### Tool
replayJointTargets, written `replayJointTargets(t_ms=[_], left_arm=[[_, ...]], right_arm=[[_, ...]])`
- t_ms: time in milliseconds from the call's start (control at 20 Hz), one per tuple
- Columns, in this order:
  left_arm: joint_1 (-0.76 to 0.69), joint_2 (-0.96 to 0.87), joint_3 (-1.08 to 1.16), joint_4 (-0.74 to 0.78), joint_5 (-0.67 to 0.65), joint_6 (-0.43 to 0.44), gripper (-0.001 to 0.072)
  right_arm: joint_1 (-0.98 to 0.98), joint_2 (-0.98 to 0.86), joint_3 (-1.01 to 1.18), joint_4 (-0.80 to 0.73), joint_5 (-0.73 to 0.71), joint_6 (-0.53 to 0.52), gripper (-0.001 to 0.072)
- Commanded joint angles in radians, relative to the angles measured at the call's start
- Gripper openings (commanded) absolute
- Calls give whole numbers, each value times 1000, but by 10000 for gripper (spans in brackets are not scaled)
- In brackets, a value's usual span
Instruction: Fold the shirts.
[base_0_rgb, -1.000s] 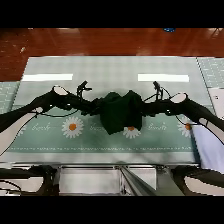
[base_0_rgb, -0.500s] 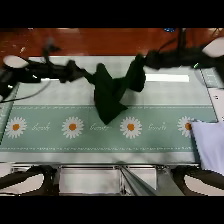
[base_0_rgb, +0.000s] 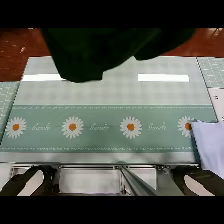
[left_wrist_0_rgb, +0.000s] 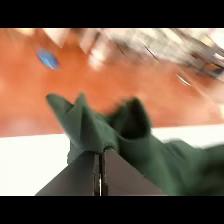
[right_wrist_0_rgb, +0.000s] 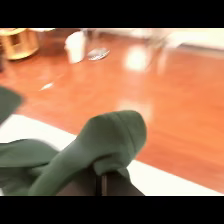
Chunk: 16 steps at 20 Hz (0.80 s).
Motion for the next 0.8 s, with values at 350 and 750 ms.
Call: replayJointTargets(t_ms=[350,750], left_arm=[[127,397,26,457,-145,-51,17],[19,485,-482,594,-255,-153,17]], right_arm=[[-1,288,-77,-344,467,128,27],[-1,523,-818,-364,295,267,26]])
